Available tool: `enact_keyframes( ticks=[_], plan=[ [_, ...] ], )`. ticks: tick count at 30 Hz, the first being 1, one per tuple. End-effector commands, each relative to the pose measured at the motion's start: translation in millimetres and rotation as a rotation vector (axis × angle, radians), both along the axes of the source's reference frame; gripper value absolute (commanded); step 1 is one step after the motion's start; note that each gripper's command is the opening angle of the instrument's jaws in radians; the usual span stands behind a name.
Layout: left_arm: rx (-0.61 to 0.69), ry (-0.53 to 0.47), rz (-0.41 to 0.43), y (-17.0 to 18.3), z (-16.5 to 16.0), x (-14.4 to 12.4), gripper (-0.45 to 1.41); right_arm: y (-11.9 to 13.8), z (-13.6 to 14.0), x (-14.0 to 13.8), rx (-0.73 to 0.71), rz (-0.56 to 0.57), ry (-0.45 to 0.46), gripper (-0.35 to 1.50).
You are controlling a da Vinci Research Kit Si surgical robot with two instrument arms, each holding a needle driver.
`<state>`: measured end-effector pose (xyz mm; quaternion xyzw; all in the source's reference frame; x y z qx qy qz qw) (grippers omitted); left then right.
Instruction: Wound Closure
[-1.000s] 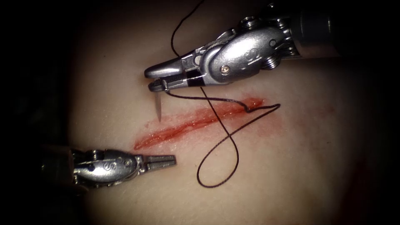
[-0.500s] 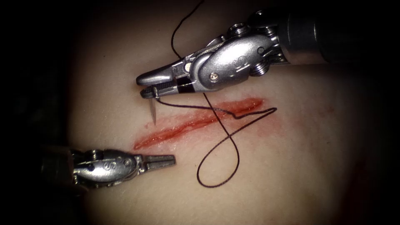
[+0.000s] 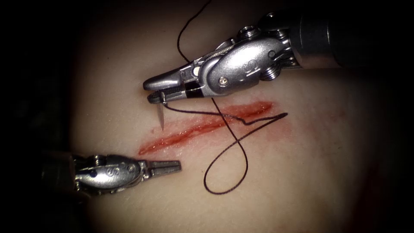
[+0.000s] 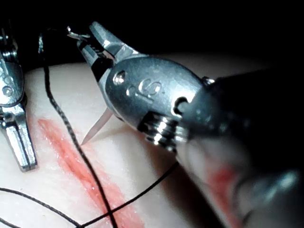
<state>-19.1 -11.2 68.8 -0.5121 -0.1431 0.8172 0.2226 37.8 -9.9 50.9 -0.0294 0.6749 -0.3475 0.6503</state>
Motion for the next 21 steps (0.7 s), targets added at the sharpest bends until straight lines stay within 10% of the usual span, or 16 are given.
enact_keyframes(
  ticks=[1, 21],
  plan=[
    [0.001, 0.000, 0.001, -0.4, 0.5, -0.5, -0.45, 0.4, 0.0, 1.0, -0.011, -0.004, 0.002, -0.35],
    [0.025, -0.005, 0.006, -0.3, 0.3, -0.4, -0.45, -2.6, 2.1, 1.8, -0.124, -0.076, -0.042, -0.35]
  ],
)
